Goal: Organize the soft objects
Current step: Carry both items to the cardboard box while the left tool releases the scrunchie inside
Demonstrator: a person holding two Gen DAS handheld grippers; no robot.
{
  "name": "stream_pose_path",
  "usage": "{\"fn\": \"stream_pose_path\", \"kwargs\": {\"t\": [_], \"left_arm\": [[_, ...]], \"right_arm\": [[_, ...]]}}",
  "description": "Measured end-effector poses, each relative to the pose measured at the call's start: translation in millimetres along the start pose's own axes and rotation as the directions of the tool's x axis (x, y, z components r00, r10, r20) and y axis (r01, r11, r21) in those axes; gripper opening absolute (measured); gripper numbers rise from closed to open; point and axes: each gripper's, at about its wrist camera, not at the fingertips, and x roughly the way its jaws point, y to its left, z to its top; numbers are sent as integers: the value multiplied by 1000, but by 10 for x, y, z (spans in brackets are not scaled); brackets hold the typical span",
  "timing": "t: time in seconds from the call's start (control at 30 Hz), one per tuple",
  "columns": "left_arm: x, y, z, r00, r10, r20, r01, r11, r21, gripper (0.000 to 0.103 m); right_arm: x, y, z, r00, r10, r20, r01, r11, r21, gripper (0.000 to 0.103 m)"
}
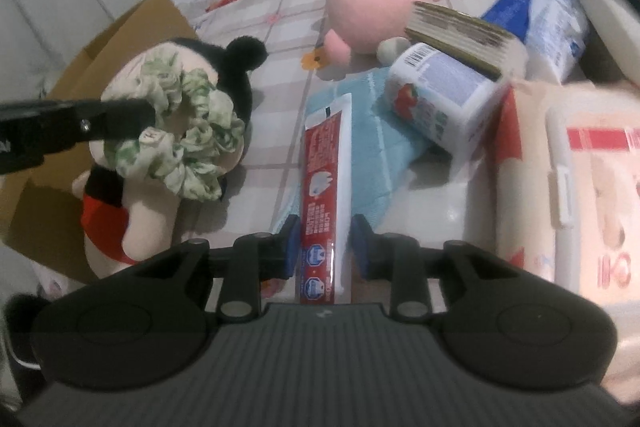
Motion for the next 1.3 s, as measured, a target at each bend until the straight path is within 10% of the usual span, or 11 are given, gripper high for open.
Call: {"fn": "stream_pose_path", "kwargs": {"t": [0.7,1.3], "left_arm": [[-800,67,-8,986,-12,163,19,999,-39,10],[-1960,1096,-69,922,172,346,-83,963,-257,10]], "right_arm": [[-912,60,-315,968,135,214,-182,958,221,26],[-1120,850,229,903,340,263,-379,918,114,26]]}}
